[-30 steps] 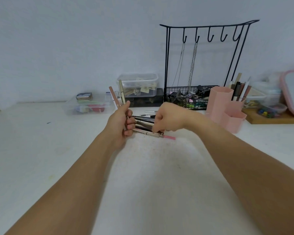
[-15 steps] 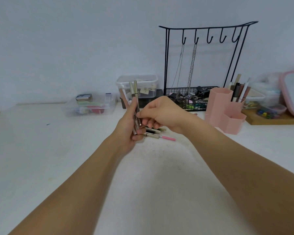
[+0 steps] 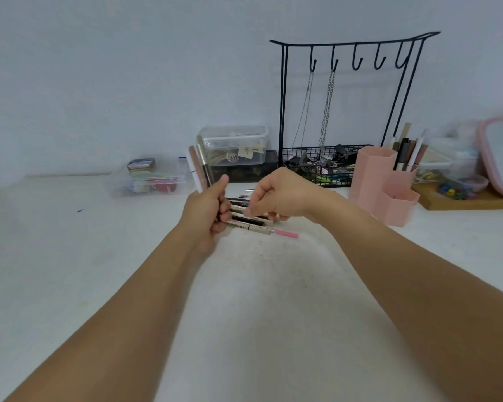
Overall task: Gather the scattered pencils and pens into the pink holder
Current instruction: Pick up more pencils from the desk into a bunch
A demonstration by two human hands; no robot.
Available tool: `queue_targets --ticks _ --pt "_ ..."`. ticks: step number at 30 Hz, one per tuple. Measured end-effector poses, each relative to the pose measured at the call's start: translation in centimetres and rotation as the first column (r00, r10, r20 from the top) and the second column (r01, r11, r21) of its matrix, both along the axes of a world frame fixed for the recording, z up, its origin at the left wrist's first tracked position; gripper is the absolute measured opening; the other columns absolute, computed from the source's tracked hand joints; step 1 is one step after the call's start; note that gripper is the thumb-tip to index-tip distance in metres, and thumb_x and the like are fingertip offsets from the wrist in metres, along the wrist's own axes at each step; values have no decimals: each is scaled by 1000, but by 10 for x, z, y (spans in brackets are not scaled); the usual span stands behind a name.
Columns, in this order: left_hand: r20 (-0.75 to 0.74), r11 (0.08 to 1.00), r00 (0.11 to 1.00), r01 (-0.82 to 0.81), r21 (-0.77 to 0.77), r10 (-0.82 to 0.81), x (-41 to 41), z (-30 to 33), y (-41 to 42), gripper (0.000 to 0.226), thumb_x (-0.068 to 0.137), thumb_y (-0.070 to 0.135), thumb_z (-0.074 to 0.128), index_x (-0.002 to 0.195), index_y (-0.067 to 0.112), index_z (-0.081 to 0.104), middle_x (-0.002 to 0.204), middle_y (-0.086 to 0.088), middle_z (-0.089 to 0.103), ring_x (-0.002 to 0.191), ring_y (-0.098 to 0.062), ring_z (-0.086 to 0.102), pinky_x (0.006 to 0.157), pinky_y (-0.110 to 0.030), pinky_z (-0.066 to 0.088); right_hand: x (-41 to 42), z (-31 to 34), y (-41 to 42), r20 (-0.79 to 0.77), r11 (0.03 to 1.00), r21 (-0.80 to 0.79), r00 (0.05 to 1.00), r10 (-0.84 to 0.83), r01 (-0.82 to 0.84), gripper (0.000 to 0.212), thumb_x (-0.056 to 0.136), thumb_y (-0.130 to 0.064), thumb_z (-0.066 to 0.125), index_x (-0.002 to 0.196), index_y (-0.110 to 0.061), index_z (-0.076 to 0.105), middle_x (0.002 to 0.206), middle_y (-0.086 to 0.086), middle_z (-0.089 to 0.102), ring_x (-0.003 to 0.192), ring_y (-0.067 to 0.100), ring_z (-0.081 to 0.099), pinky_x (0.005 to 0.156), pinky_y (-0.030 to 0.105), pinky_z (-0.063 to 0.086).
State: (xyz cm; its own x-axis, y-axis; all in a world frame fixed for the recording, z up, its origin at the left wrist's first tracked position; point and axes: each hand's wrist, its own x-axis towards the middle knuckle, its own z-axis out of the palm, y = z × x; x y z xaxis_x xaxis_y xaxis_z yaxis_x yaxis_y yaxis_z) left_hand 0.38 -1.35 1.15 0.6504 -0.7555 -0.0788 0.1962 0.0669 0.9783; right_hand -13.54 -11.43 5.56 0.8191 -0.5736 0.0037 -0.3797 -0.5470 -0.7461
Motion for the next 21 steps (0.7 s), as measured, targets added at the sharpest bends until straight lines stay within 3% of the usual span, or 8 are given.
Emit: queue_targets --ticks 4,9,13,16,21 --pt "-59 996 994 -86 33 88 13 -1 0 37 98 33 65 70 19 46 50 5 48 46 -10 45 33 -19 27 1 -7 -5 -157 978 -198 987 36 -67 13 75 -23 86 77 -12 78 76 8 75 64 14 63 60 27 53" --pt "-57 997 996 -71 29 73 13 -4 -2 36 97 33 67 72 19 45 48 6 39 43 -9 35 35 -19 24 11 -20 0 -225 926 -368 974 -4 -81 15 72 -25 88 74 -14 79 76 2 76 77 20 71 77 38 61" --pt "-36 996 997 -69 57 71 12 -3 0 43 91 41 73 71 21 41 46 8 34 40 -8 30 35 -19 22 13 -21 2 -270 914 -395 962 -24 -88 20 74 -26 85 74 -7 78 74 8 75 73 24 71 75 39 61" --pt "-55 995 997 -54 79 58 11 -3 0 44 92 42 72 70 21 40 45 9 34 38 -8 28 33 -19 21 13 -20 7 -299 917 -391 953 -43 -81 25 77 -24 81 74 -1 72 65 11 65 59 23 57 62 32 53" --pt "-122 999 992 -26 39 31 7 1 2 48 92 49 68 66 22 38 48 9 29 39 -7 25 33 -18 19 3 -8 6 -257 974 -217 966 7 -65 24 79 -18 77 71 4 72 59 8 58 54 20 49 57 30 46"
